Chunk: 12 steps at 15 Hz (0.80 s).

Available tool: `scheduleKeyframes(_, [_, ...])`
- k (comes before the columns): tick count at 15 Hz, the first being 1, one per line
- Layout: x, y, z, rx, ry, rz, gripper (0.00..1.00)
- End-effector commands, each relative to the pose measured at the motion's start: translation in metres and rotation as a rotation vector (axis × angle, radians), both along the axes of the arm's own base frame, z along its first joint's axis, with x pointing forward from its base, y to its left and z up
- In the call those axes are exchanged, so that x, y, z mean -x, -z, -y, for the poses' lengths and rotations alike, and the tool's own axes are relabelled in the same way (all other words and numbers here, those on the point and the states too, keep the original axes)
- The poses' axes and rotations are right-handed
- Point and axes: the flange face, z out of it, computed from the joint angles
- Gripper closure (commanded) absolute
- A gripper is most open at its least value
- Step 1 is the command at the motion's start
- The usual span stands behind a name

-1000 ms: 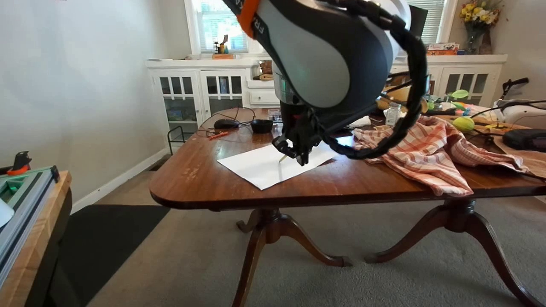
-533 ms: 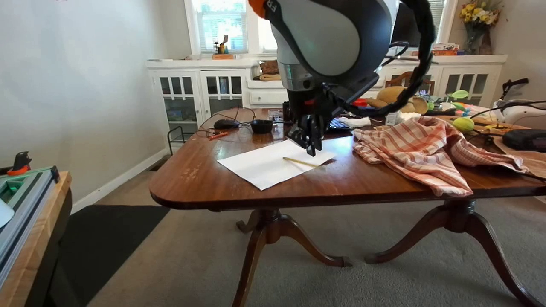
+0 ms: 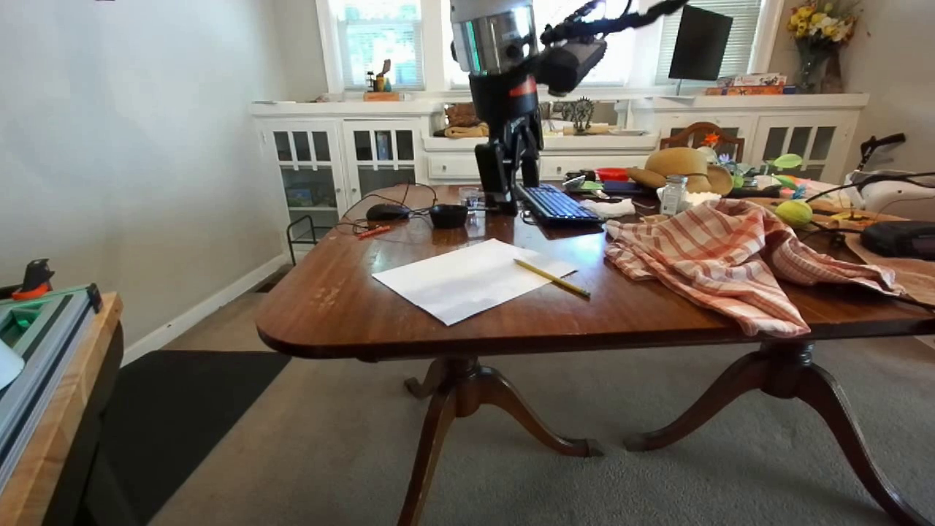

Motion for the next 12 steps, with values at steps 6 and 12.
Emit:
scheduleKeyframes(6, [0.018, -0.05, -0.039, 0.213, -0.416, 0.004, 0.0])
scheduleKeyframes(12, [0.032, -0.061, -0.044, 0.351, -0.655, 0.008, 0.0])
